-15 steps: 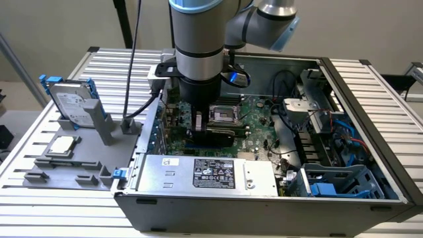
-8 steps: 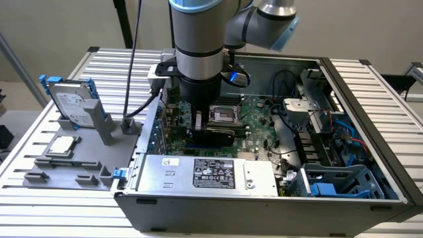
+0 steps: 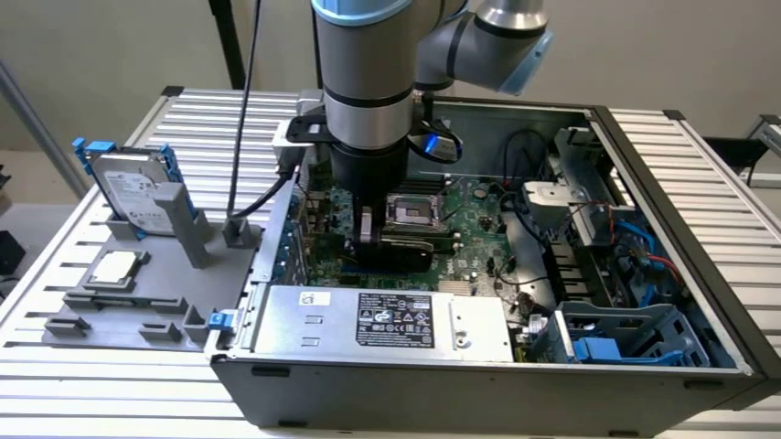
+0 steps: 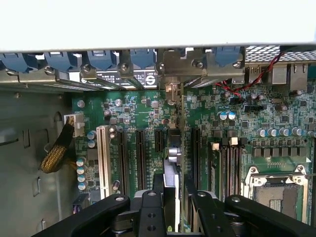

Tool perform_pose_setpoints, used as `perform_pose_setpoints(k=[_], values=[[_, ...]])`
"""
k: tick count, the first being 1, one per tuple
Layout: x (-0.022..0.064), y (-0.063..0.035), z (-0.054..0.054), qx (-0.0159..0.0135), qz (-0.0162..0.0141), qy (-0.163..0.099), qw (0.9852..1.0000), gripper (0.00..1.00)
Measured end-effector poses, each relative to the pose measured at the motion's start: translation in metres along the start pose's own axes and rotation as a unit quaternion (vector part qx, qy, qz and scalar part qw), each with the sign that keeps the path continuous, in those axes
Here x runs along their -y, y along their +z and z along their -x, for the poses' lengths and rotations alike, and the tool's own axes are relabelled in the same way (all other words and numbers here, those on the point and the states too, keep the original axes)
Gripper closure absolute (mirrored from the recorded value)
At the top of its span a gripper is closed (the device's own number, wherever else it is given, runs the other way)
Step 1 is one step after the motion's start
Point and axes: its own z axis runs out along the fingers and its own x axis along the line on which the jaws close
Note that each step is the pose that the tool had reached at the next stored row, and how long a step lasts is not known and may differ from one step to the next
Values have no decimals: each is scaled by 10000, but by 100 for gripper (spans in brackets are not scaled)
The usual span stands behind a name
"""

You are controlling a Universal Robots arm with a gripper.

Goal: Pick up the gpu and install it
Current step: 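Insert the gpu into the slot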

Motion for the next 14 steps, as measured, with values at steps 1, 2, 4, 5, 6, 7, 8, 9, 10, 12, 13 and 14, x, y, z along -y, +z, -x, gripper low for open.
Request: perform_pose_setpoints(k=[1, 2, 4, 5, 6, 7, 8, 9, 10, 12, 13, 14], values=[[0, 5, 1, 1, 0, 0, 10000, 73], [0, 5, 1, 1, 0, 0, 10000, 73], [0, 6, 1, 3, 0, 0, 10000, 73], [0, 6, 3, 4, -1, 1, 10000, 73], [0, 6, 4, 6, -1, 2, 10000, 73], [0, 5, 6, 7, 0, 5, 10000, 73], [0, 5, 8, 8, 0, 9, 10000, 73], [0, 5, 9, 10, 0, 12, 10000, 73], [0, 5, 10, 12, 0, 15, 10000, 73], [0, 2, 12, 17, 0, 24, 10000, 73], [0, -3, 12, 19, 0, 30, 10000, 73], [0, -7, 12, 20, 0, 37, 10000, 73]])
